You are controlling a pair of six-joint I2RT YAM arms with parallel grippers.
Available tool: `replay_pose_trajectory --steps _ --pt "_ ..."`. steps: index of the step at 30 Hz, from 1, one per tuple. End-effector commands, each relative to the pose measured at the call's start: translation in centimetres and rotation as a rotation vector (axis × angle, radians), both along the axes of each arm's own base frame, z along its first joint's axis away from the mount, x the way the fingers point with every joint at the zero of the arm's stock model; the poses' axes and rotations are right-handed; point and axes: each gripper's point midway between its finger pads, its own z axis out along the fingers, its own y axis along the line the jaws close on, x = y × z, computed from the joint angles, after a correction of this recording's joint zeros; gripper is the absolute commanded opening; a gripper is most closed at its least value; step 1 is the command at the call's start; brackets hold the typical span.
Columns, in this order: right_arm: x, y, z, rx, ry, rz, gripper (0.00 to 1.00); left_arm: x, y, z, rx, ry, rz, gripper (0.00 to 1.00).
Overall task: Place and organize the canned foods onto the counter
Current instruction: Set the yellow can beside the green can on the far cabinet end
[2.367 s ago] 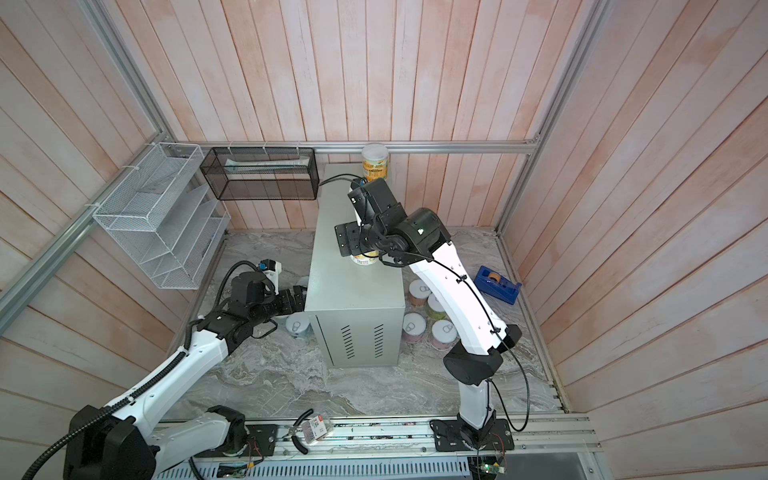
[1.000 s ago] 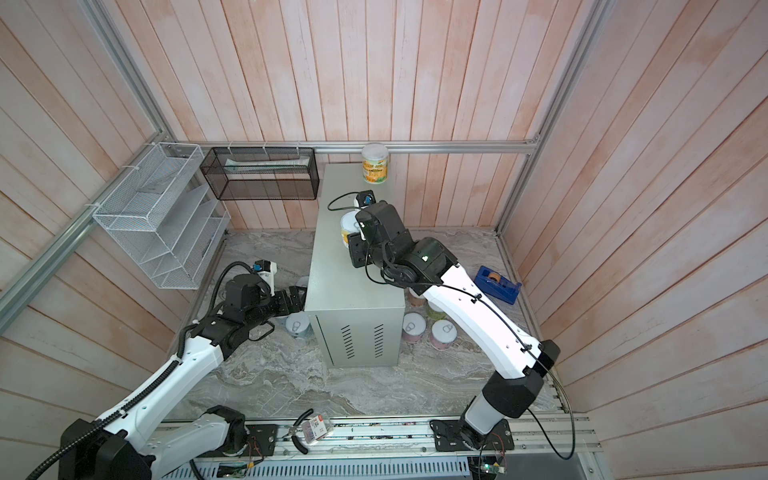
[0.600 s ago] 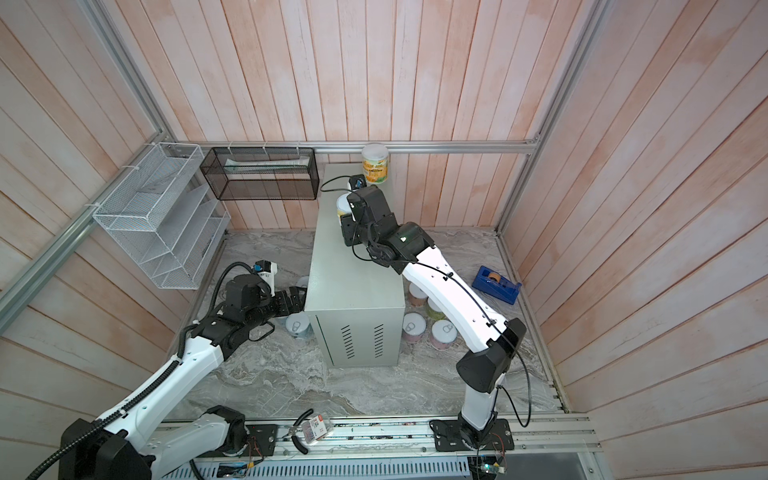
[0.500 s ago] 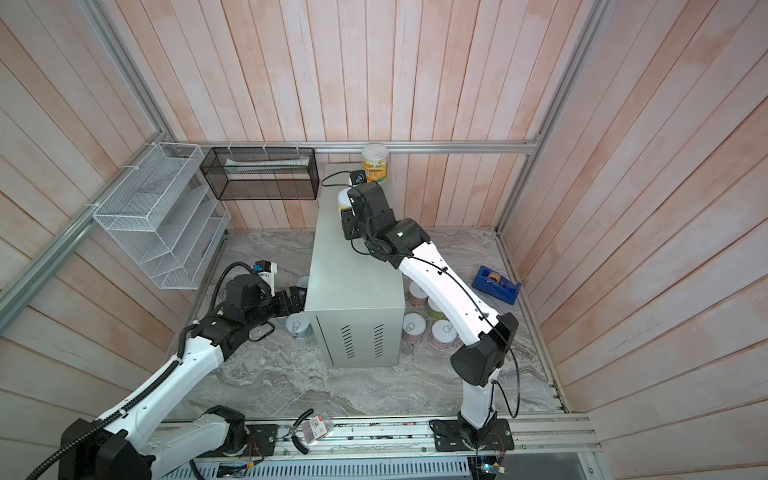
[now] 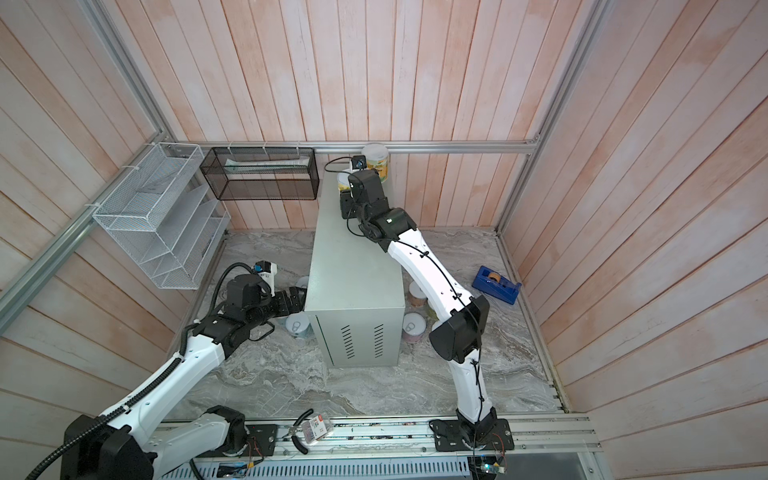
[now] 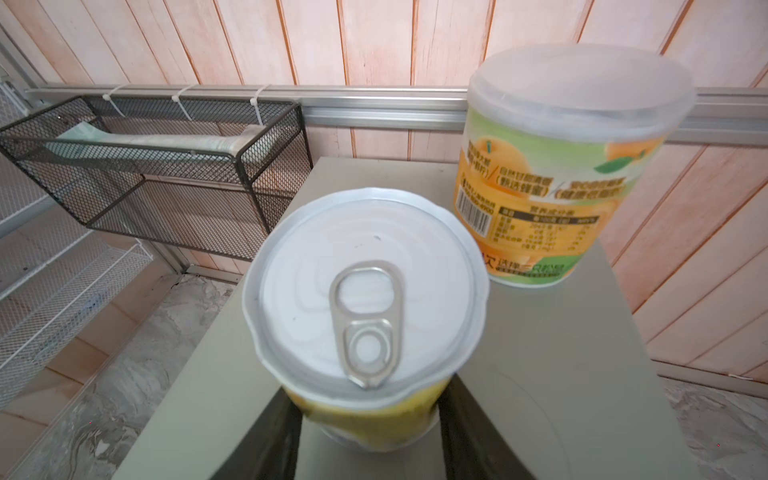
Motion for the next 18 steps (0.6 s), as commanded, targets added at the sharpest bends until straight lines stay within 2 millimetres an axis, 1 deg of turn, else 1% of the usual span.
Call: replay_pose_trajectory --steps 1,5,9,14,18 --pt "1.4 0.5 0.4 0.042 -0.024 0.014 0.51 0.2 0.3 -0.3 0.005 -0.005 0.005 0.98" --pt "2.2 1.0 0.5 0.064 -0.041 0.022 0.51 0.3 0.3 0.0 0.001 -0.008 0.007 0.98" --pt "3.0 1.5 0.5 0.09 -0.051 0.041 0.51 0.4 0.3 -0.2 -0.001 -0.001 0.007 0.98" --pt "4.2 0.9 0.3 0.127 -0.046 0.027 0.5 0.5 0.2 -0.5 -0.012 0.009 0.01 0.98" --pt "4.8 0.7 0.3 0.17 -0.041 0.042 0.45 0.6 0.2 -0.4 -0.014 0.01 0.014 0.98"
